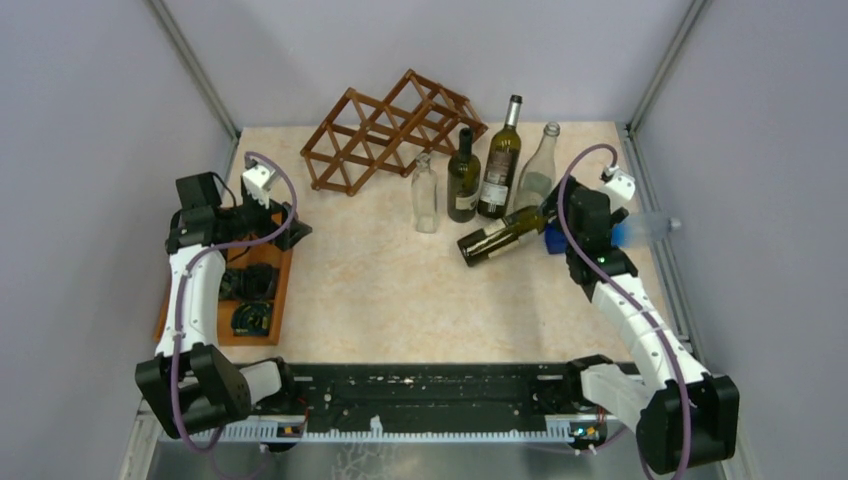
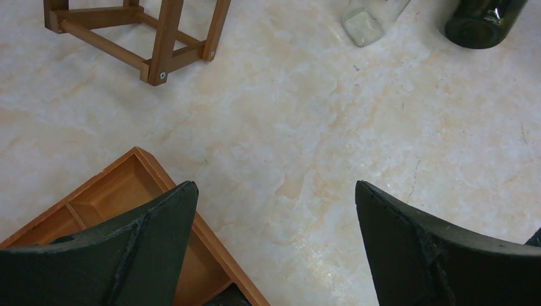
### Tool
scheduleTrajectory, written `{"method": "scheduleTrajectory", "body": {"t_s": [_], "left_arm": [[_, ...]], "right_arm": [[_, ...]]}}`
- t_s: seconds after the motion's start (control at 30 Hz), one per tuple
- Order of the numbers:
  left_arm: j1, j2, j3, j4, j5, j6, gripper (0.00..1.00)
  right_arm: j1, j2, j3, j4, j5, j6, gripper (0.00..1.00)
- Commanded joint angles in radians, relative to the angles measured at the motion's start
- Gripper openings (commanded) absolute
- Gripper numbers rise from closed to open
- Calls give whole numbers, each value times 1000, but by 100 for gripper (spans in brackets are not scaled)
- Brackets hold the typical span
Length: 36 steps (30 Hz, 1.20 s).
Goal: Take the wine bottle off the wine rack
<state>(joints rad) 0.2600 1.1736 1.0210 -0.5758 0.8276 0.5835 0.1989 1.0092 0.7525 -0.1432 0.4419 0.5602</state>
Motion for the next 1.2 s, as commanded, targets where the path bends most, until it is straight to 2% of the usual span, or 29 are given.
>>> {"method": "scheduleTrajectory", "body": {"t_s": [0.0, 0.13, 0.43, 0.6, 0.73, 0.97, 1.17], "left_arm": [[6, -5, -32, 92, 20, -49, 99], [5, -37, -95, 123, 53, -48, 99], [6, -81, -130, 124, 90, -12, 99], [5, -82, -138, 144, 109, -29, 99], [6, -66, -158, 240, 76, -133, 99], [5, -5, -201, 440, 9, -292, 99], [6, 85, -306, 703, -43, -381, 99]], "right_arm": [[-2, -34, -20, 92, -120, 9, 99], [-2, 26, 1, 88, -234, -6, 99], [-2, 60, 15, 33, -214, 38, 99], [-2, 39, 23, 4, -158, 54, 99], [-2, 19, -4, 28, -20, 55, 99], [-2, 9, -191, 325, 302, -22, 99], [-2, 77, -321, 682, 442, -136, 99]]}}
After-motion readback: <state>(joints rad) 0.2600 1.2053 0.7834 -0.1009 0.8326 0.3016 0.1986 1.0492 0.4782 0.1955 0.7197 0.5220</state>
